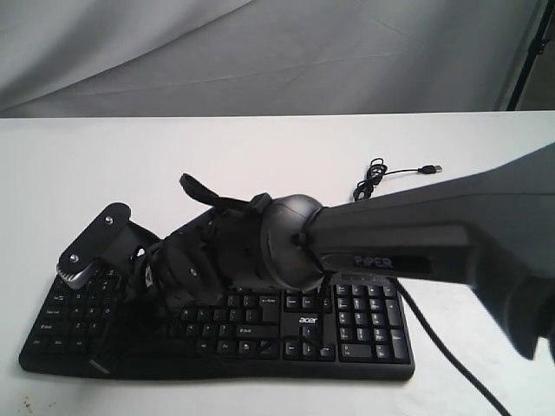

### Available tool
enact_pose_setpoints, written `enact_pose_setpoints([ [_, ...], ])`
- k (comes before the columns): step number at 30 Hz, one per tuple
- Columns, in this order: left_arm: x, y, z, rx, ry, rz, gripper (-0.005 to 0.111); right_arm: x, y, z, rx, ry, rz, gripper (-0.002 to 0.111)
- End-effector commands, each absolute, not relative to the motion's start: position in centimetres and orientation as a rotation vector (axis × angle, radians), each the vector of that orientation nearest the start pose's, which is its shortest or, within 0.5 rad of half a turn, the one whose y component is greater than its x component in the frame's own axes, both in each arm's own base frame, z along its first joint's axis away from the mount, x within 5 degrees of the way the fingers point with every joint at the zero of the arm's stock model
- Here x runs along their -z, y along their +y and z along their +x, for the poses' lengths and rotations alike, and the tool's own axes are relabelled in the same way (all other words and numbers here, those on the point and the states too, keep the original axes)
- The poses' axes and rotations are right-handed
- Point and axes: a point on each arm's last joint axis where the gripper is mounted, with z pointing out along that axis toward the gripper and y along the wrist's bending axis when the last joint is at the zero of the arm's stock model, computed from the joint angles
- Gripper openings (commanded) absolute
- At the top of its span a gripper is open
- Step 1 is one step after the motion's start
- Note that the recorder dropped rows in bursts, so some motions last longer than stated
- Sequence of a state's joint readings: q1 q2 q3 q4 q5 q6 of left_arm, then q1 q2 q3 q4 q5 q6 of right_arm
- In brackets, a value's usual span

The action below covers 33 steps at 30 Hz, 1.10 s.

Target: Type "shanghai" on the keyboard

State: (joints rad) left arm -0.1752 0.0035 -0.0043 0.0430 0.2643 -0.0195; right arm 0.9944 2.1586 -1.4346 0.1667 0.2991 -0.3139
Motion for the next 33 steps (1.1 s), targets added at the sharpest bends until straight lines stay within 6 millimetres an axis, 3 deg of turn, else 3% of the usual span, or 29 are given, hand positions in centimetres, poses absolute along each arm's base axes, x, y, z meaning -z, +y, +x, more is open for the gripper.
enact_pose_setpoints([
  [1,-19.0,-0.9,5.4,0.107,1.736,0.165,0.000,-14.6,37.8,25.0,-0.376,2.124,-1.414,0.000],
  [8,-19.0,-0.9,5.4,0.107,1.736,0.165,0.000,-13.6,36.3,24.7,-0.385,2.129,-1.353,0.000],
  [23,-19.0,-0.9,5.4,0.107,1.736,0.165,0.000,-13.4,36.5,24.8,-0.408,2.118,-1.310,0.000],
  [27,-19.0,-0.9,5.4,0.107,1.736,0.165,0.000,-12.0,36.6,24.8,-0.409,2.150,-1.309,0.000],
  [33,-19.0,-0.9,5.4,0.107,1.736,0.165,0.000,-12.0,36.6,24.8,-0.409,2.155,-1.313,0.000],
])
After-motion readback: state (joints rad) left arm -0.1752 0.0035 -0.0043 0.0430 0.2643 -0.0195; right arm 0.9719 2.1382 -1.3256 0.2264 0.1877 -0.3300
